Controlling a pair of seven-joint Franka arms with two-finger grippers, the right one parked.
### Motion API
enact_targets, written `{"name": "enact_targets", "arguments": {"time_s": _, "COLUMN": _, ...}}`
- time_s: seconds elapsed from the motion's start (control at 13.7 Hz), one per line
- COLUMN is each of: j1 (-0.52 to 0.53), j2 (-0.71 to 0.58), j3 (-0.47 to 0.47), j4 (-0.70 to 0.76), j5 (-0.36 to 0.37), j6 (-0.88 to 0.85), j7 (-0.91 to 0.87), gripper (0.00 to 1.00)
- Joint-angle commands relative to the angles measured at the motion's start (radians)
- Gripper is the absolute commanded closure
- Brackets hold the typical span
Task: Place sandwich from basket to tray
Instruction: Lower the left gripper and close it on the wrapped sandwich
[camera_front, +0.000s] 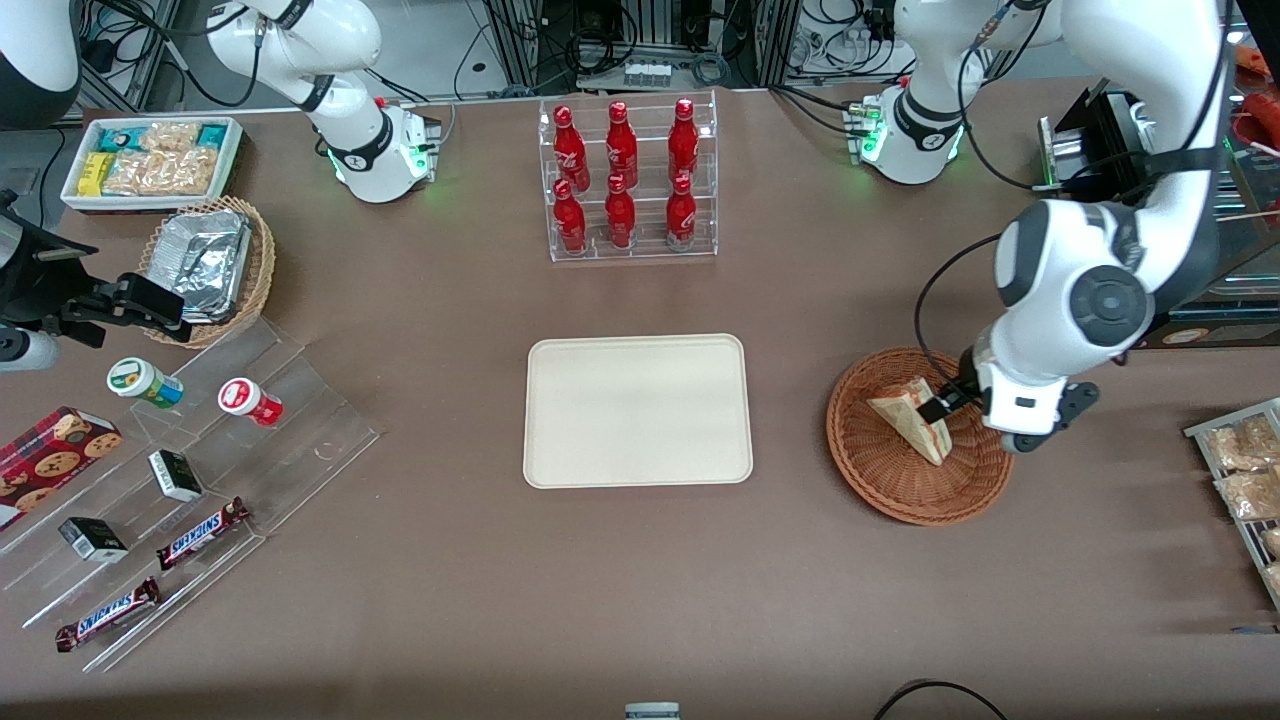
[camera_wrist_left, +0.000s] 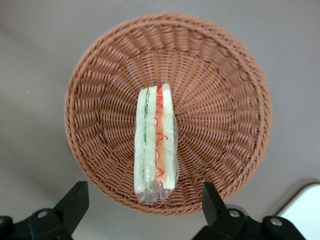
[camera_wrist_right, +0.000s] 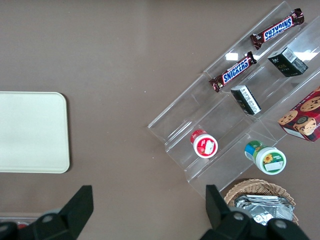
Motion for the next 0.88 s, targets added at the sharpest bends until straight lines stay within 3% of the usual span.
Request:
{"name": "enact_targets", "arguments": {"time_s": 0.0, "j1": -0.007, "j2": -0.022, "j3": 0.006, "j4": -0.090, "j5": 0.019, "j6": 0.085, "j7": -0.050, "gripper": 0.00}}
{"name": "enact_targets", "arguments": {"time_s": 0.58, "j1": -0.009, "j2": 0.036, "j3": 0.006, "j4": -0.182, "j5": 0.019, "j6": 0.316, "j7": -0.102, "gripper": 0.01}}
{"name": "enact_targets", "arguments": {"time_s": 0.66, "j1": -0.011, "j2": 0.046, "j3": 0.006, "j4": -0.182, "j5": 0.019, "j6": 0.323, "j7": -0.105, "gripper": 0.16}}
{"name": "enact_targets", "arguments": {"time_s": 0.8, "j1": -0.009, "j2": 0.046, "j3": 0.006, "j4": -0.182, "j5": 0.019, "j6": 0.323, "j7": -0.113, "gripper": 0.58}}
